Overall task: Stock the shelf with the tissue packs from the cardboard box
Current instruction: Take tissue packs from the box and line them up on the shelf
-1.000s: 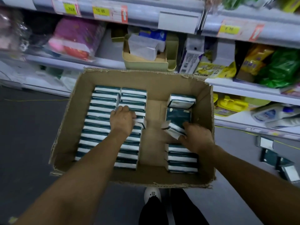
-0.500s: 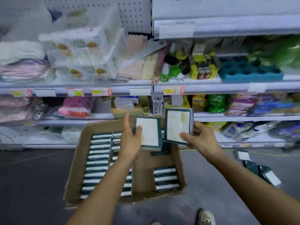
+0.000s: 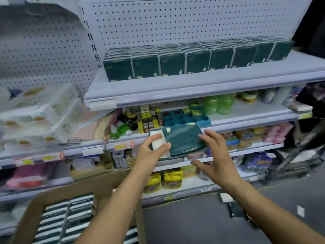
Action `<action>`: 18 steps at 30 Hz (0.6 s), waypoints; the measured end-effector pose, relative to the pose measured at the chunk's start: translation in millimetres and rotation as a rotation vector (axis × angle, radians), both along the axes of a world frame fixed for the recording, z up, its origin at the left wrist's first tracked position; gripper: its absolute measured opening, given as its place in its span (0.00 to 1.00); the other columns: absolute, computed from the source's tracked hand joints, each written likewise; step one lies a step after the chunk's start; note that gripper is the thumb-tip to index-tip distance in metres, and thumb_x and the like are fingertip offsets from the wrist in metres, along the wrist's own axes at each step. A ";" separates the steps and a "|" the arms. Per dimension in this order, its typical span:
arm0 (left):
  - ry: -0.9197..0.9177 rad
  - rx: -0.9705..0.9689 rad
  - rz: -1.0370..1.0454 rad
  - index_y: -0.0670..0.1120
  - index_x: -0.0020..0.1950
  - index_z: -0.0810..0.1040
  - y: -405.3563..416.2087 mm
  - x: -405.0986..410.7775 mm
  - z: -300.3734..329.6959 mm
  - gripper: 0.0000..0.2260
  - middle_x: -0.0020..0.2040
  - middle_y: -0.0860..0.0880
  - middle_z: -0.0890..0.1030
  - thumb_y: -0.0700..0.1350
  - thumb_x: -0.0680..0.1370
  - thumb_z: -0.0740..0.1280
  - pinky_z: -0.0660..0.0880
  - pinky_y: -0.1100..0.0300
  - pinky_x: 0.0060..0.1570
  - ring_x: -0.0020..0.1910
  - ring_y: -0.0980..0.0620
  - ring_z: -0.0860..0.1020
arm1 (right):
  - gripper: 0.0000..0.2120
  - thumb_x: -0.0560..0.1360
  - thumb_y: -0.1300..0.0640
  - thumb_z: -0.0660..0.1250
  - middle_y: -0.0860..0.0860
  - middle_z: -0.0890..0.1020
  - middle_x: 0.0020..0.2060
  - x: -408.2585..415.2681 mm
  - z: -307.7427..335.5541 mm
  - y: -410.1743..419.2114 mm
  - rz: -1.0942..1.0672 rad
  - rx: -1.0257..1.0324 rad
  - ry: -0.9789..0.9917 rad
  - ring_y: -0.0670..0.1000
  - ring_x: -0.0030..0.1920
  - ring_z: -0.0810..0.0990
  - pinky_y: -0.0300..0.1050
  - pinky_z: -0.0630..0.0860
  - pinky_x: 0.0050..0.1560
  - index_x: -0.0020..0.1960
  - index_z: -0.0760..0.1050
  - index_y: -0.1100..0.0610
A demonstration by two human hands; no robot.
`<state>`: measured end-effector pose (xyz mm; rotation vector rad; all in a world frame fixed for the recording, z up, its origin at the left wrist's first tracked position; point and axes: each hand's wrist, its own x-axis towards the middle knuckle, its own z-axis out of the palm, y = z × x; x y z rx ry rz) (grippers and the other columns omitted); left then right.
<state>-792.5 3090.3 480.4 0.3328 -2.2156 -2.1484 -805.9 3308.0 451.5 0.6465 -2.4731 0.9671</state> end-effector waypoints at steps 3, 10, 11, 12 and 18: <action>0.072 0.002 0.042 0.56 0.60 0.77 60.1 -18.8 10.0 0.16 0.56 0.54 0.78 0.47 0.74 0.74 0.74 0.72 0.35 0.50 0.58 0.78 | 0.39 0.65 0.48 0.77 0.44 0.73 0.63 -2.0 22.8 51.0 -0.051 -0.454 -0.525 0.41 0.63 0.73 0.34 0.70 0.60 0.72 0.64 0.50; 0.256 -0.214 0.042 0.56 0.62 0.73 194.8 -49.2 33.4 0.18 0.62 0.53 0.67 0.45 0.74 0.74 0.68 0.81 0.39 0.51 0.67 0.70 | 0.16 0.73 0.44 0.70 0.47 0.85 0.50 -38.7 57.4 136.8 -0.119 -0.884 -0.782 0.46 0.54 0.82 0.50 0.78 0.56 0.54 0.79 0.53; 0.287 -0.244 0.027 0.56 0.61 0.72 209.7 -53.8 38.7 0.19 0.61 0.52 0.66 0.44 0.74 0.74 0.67 0.82 0.39 0.50 0.69 0.69 | 0.15 0.74 0.47 0.71 0.49 0.85 0.51 -46.7 63.5 145.9 -0.136 -0.976 -0.769 0.48 0.54 0.82 0.51 0.79 0.55 0.56 0.78 0.54; 0.313 -0.271 0.009 0.56 0.61 0.72 222.9 -59.5 44.4 0.20 0.60 0.52 0.66 0.43 0.74 0.74 0.66 0.83 0.39 0.49 0.70 0.69 | 0.14 0.74 0.50 0.71 0.51 0.85 0.51 -54.5 71.5 154.4 -0.147 -1.061 -0.744 0.51 0.53 0.82 0.52 0.80 0.52 0.56 0.78 0.55; 0.387 -0.337 -0.050 0.58 0.61 0.73 268.2 -109.7 70.5 0.17 0.62 0.53 0.68 0.47 0.75 0.72 0.66 0.66 0.60 0.59 0.59 0.70 | 0.11 0.75 0.61 0.71 0.52 0.84 0.49 -100.2 121.9 214.6 -0.130 -1.228 -0.547 0.52 0.48 0.84 0.44 0.80 0.38 0.56 0.76 0.57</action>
